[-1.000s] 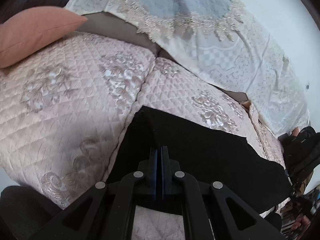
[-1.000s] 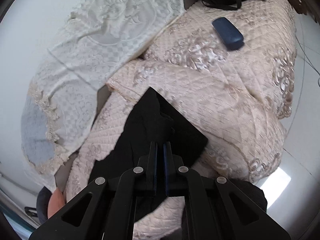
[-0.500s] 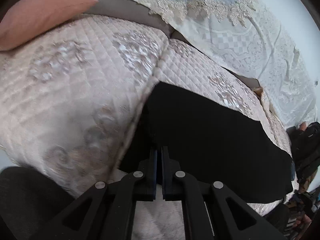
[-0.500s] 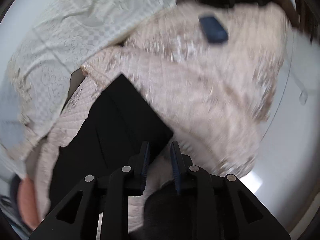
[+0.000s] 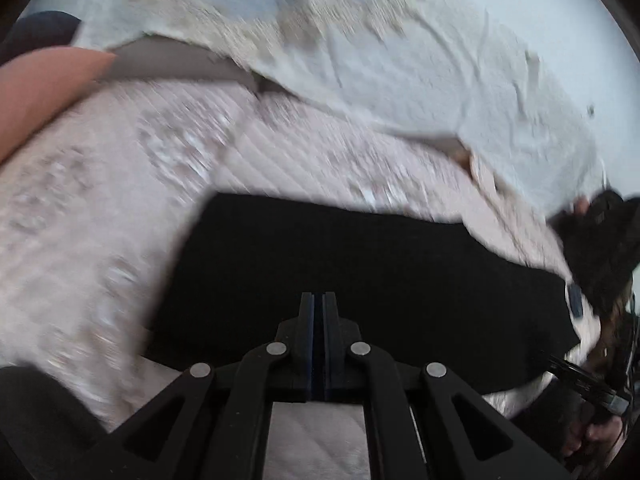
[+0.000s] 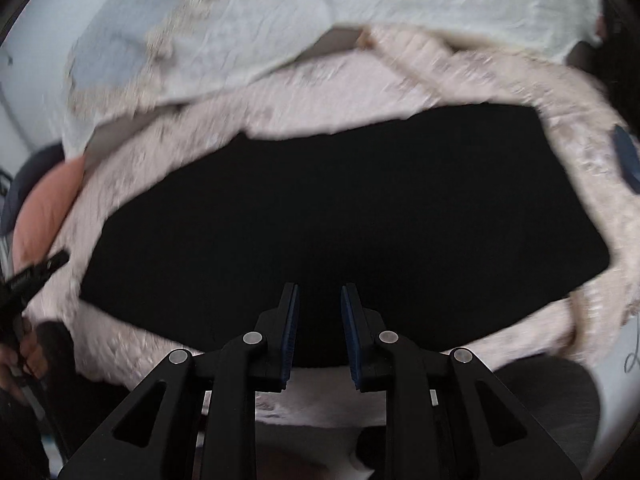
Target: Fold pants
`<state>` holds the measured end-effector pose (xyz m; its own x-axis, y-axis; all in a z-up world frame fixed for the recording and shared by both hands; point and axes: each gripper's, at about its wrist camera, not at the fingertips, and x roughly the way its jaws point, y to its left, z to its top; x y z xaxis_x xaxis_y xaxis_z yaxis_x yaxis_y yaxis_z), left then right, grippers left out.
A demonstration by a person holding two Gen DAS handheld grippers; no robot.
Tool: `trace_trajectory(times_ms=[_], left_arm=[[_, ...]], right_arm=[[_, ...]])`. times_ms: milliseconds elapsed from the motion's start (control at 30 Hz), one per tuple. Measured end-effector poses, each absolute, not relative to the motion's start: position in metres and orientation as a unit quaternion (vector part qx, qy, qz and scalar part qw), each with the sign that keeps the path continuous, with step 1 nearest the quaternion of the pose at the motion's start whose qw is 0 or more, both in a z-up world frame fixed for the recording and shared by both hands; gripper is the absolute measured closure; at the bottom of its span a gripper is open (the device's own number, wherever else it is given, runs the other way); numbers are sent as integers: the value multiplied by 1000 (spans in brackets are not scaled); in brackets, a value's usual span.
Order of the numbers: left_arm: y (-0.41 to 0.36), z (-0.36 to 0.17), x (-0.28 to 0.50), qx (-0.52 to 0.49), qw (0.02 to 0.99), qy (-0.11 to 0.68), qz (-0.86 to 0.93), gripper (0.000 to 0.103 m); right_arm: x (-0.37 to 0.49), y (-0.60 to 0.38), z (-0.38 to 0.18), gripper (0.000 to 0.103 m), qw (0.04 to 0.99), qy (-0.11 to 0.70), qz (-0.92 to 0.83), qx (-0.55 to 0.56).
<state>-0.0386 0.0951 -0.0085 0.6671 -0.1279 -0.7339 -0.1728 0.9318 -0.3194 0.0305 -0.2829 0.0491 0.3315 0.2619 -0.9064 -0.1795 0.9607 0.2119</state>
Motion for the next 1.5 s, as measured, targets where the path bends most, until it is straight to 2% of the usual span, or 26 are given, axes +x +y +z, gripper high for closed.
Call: trace_trajectory(times_ms=[133,233,333,533,667,767,867,967,1100,1167,1233,1267,1300,1500], left_arm=[[76,-35,-38,-180,872,454,-16,98],[66,-27,-44,-154,879,451,-27,98],[68,-15,-28,-152,887,435,-31,98],[72,2,25,-124,910,396,-7,98],[83,-23,49,-119,896,428,23,98],[90,-38,45,-128,889,439,26,98],[95,-30,31,-132,895,426,30,97],[101,-28,22,-124,900,415,51,89],[112,-33,14,-143,894,420,65,87],[110,-28,7,-138,896,417,71,87],[113,-27,-5,-144,895,416,79,86],[116,-29,-11,-153,891,419,82,86],[119,-31,-16,-162,888,422,84,86],[119,-30,-39,-149,888,423,99,86]], right_arm=[[24,-266,50,79,804,568,175,-10],[23,-265,56,79,799,560,219,7],[32,-251,63,79,816,534,220,-24],[100,-232,53,79,838,510,194,-14],[144,-233,32,79,834,525,170,-8],[160,-248,15,80,829,540,142,0],[158,-269,31,80,840,527,128,19],[150,-299,48,79,864,495,91,9],[154,-356,30,78,846,532,18,46],[149,-359,37,78,849,524,24,59],[141,-346,46,73,853,520,34,27],[135,-339,50,64,855,516,50,22],[130,-331,52,59,857,510,61,24],[91,-271,51,59,850,506,147,-9]])
